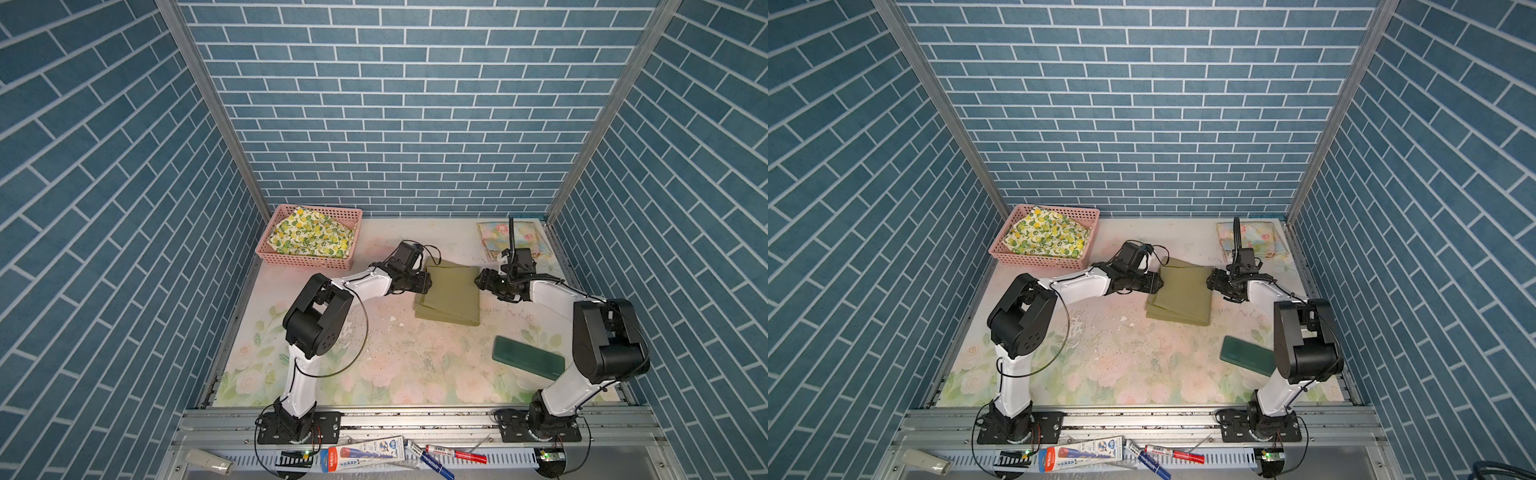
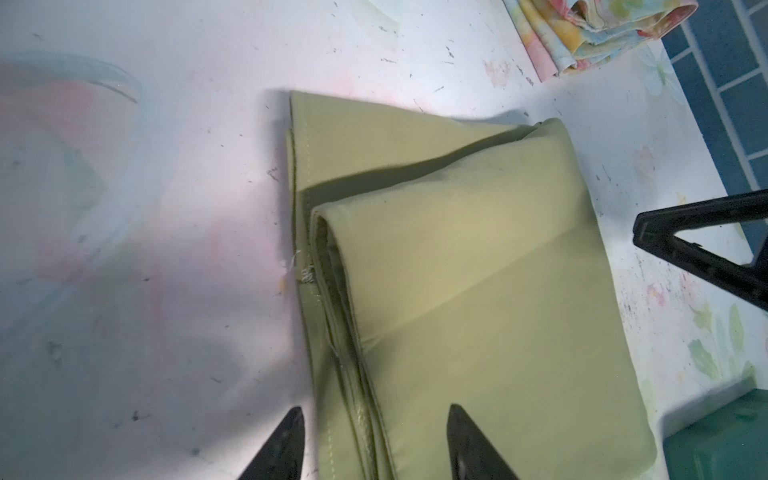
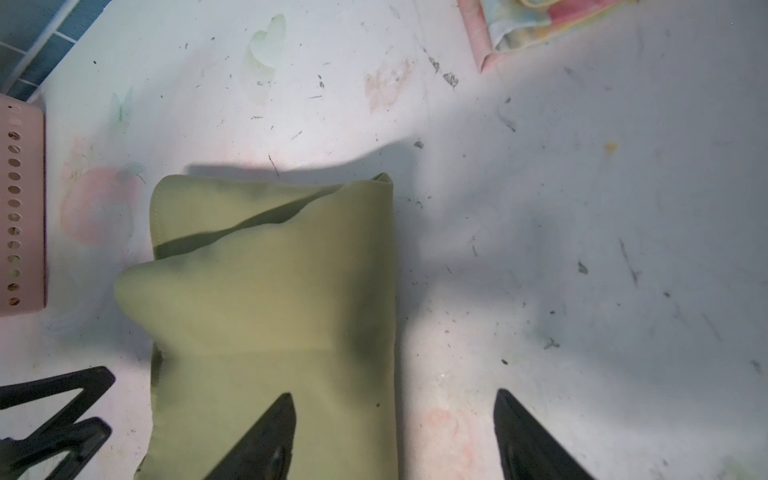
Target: Fold and stack the skirts
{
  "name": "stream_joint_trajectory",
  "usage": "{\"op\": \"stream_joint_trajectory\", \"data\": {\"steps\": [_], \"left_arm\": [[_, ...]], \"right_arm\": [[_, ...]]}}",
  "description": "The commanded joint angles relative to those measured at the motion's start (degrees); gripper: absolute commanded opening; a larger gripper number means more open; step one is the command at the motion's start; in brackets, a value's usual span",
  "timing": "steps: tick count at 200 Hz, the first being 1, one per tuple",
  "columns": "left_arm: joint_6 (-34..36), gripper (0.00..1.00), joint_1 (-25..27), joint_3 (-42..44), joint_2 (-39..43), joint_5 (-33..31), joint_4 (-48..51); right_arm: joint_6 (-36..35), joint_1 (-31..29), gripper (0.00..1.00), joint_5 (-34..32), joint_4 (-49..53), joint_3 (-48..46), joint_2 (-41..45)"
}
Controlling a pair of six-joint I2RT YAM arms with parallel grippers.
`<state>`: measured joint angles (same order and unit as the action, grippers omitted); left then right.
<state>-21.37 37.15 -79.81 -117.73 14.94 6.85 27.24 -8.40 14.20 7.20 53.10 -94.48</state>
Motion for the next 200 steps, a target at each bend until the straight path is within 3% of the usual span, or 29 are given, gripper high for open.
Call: {"op": "stream_joint_trajectory", "data": {"steps": [1, 52, 108, 200], "left_arm": [[-0.34, 0.53, 0.56, -1.27, -1.89, 0.91, 0.83], [-2.61, 0.40, 1.39, -2.28, -4.55, 3.11, -1.11], [-4.86, 0.00, 1.88, -1.49, -3.04, 4.62, -4.04], [-7.80, 0.00, 1.37, 0.36, 1.36, 7.66, -7.03]], "right_arm": [[1.55, 0.45, 0.74, 1.03, -0.66, -1.60, 2.52], [1.24, 0.61, 0.73, 0.57, -0.17, -2.35, 4.35], [1.14, 1.38, 0.72, 0.26, -0.14, -3.62, 5.43], [0.01, 1.82, 0.71, -0.59, 1.45, -3.63, 6.73]]}}
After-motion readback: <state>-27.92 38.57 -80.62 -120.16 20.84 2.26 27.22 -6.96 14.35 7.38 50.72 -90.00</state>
